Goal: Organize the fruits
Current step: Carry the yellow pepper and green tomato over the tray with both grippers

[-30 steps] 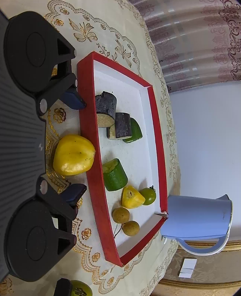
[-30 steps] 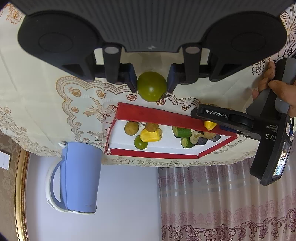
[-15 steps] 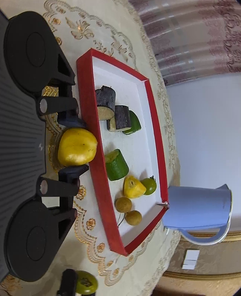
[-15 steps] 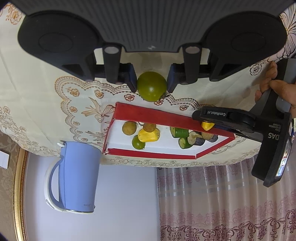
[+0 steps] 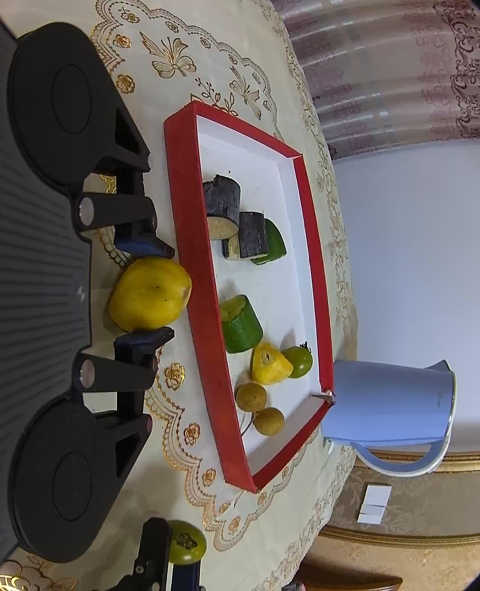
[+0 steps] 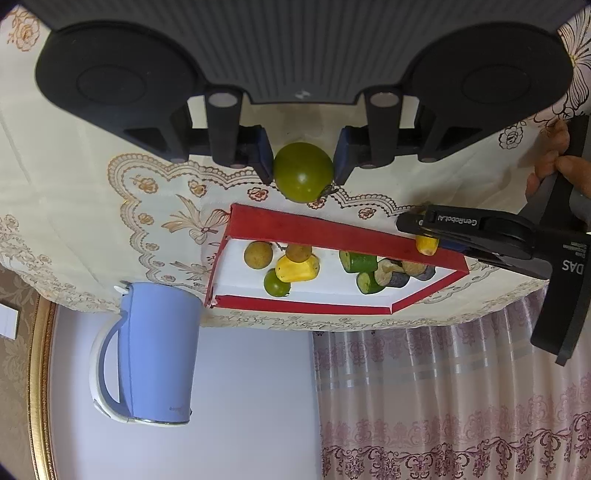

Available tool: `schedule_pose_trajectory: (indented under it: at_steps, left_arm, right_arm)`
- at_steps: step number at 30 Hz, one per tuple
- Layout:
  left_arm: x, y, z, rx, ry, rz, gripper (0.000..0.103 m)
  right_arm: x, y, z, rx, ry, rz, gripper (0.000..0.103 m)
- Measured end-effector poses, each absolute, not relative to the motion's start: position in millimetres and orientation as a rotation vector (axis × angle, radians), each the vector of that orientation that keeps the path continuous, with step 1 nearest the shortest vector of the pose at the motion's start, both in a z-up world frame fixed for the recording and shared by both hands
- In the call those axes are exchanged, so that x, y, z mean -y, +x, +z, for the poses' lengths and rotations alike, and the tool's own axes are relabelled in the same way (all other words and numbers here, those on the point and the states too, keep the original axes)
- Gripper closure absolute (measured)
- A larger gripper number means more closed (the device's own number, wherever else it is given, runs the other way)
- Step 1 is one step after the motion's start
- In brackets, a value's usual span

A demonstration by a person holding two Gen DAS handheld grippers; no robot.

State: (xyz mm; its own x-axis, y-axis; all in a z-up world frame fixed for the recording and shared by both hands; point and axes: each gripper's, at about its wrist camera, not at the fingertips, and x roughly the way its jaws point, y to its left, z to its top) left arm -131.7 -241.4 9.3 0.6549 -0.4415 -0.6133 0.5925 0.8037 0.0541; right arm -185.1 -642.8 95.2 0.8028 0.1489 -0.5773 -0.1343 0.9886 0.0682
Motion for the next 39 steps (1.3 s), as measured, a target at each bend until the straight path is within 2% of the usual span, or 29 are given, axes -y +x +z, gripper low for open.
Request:
schedule_pose_trajectory:
  at_steps: [14, 22, 25, 33, 39]
  left_arm:
    - [232.4, -140.4, 15.0, -0.612, 0.247, -0.626, 0.066]
    - [229.4, -149.5, 36.3, -0.548, 0.24, -0.655, 0.067]
    - [228.8, -147.5, 42.0, -0.536, 0.235, -0.657, 0.078]
    - [218.7, -133.3, 64.6, -0.504, 0.219, -0.659, 0.078]
    - [193.5, -141.3, 33.3, -0.575, 0.344, -0.645, 0.077]
  right_arm:
    - [638.5, -183.7, 99.2, -0.619, 0.008, 0.155, 0.071]
    - [644.4, -153.4, 126.2, -0.574, -0.024, 0.141, 0.071]
    - [649.6, -130.0, 132.9, -0.565, -0.031, 0.139, 0.071]
    - [643.1, -85.3, 123.0, -0.612, -0.057, 0.15, 0.071]
    - [632.7, -102.7, 121.1, -0.585, -0.054, 0.202, 0.071]
